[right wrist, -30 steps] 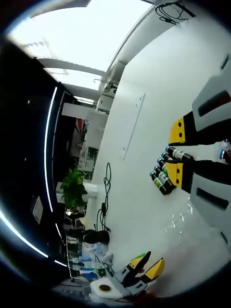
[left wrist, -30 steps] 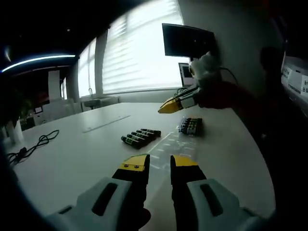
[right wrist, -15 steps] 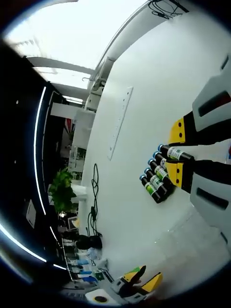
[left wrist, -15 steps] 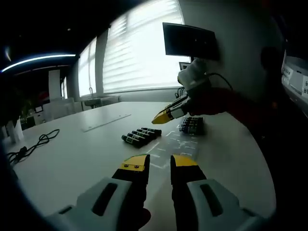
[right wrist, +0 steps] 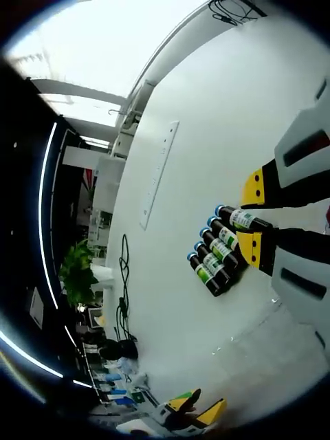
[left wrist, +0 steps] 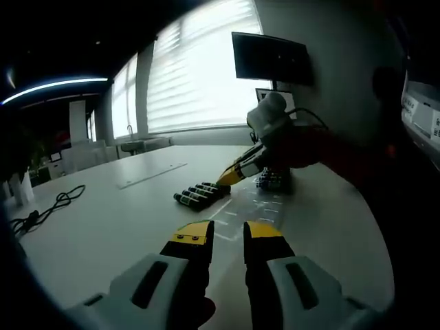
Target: Grip medicine bottles put into box
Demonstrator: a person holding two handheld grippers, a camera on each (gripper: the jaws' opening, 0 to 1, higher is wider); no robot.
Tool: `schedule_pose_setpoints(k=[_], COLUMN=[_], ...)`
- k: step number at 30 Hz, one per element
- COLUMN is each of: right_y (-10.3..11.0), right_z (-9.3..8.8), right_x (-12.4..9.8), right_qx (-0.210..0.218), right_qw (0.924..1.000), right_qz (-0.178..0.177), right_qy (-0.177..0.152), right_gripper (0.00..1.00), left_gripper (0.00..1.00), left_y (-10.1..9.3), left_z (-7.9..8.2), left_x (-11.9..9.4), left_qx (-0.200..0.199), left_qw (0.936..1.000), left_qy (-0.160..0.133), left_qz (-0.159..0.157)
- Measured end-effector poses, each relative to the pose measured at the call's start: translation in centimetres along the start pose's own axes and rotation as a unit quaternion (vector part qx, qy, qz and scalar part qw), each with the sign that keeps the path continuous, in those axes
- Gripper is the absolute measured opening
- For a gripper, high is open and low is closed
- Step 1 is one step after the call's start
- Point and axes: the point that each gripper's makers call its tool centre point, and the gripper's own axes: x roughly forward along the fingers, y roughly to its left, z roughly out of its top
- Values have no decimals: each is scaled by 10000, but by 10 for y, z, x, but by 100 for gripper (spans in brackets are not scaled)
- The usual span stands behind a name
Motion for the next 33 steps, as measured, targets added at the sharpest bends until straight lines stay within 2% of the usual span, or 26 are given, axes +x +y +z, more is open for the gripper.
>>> schedule_pose_setpoints(k=[13,18,24,33], right_y=[-5,-5,-6,-9], right_z=[-11,-12,-12,1], right_x=[8,9,9,-6], right_qx=[1,43,-96,-12], right_qw=[9997,9996,9994,9998], right_qz=[-61,-46,-74,-161], right_qy=[248,289,319,66], right_gripper=[8,8,7,7], left_gripper=[12,12,12,12], left_y=[0,0,-1,0], left_z=[0,-1,0,1], left_x=[-1,-1,-1,-2], left_qx=[26,51,58,58], left_qw=[10000,10000,10000,10000], left_qy=[-2,16,10,-16], left_qz=[4,21,18,34])
